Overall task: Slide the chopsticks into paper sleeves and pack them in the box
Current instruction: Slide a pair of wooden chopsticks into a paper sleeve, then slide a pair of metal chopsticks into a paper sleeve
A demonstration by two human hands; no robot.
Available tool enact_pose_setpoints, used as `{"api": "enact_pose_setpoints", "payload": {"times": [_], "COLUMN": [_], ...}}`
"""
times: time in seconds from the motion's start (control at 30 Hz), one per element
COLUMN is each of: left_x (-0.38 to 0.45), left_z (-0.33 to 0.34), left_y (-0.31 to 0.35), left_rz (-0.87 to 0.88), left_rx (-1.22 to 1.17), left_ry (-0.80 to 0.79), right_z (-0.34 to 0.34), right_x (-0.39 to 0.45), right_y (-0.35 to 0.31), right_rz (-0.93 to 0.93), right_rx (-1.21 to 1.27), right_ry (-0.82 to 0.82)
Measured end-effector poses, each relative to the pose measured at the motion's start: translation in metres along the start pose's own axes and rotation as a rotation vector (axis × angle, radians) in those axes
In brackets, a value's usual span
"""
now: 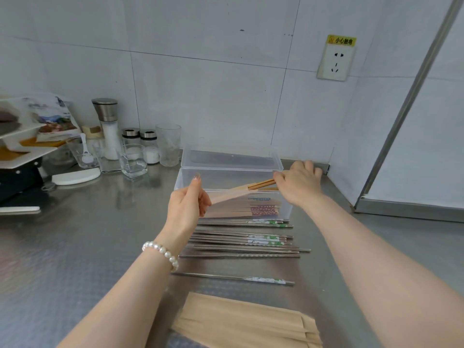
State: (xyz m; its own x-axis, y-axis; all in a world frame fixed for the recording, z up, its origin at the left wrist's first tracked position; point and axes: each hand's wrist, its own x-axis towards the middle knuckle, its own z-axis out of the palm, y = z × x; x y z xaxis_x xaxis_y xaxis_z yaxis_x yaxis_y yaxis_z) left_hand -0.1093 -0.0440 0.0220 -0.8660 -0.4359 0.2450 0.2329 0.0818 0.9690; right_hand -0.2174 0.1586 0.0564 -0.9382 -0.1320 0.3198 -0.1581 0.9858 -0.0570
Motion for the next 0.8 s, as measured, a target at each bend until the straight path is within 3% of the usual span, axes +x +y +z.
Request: {"api": "enact_pose_setpoints", "payload": {"times": [0.13, 0.23, 0.3, 0.4, 0.47, 0.7, 0.8], "left_x": [-0.001, -0.002, -0.001, -0.005, -0.013, -0.031, -0.036], "left_z": [0.001, 0.001, 0.000, 0.001, 0.005, 0.016, 0.018], "left_y": [-0.001, -0.002, -0.003, -0.003, -0.003, 0.004, 0.004], "left_rz": [0.003, 0.003, 0.001, 0.034, 0.066, 0.089, 0.095], "left_rx": [0.012, 0.030, 0.067, 0.168, 0.283, 0.499, 0.610], "left_ry": [-0.005, -0.014, -0.037, -0.205, -0.389, -0.824, -0.918], "right_z": [-0.002, -0.007, -0.011, -0.011, -0.008, 0.001, -0.009], "right_x": [-0.002, -0.003, -0.007, -0.022, -0.036, -0.080, -0.087], "right_y": [0.006, 0.012, 0.017, 0.024, 0.028, 0.021, 0.023], "right_rz": [-0.054, -0.029, -0.012, -0.002, -0.063, -0.254, -0.357], "right_rx": [-0.187, -0.109, 0.022, 0.223, 0.354, 0.667, 0.612], "right_ry": [0.020, 0.071, 0.192, 0.371, 0.347, -0.390, -0.723]}}
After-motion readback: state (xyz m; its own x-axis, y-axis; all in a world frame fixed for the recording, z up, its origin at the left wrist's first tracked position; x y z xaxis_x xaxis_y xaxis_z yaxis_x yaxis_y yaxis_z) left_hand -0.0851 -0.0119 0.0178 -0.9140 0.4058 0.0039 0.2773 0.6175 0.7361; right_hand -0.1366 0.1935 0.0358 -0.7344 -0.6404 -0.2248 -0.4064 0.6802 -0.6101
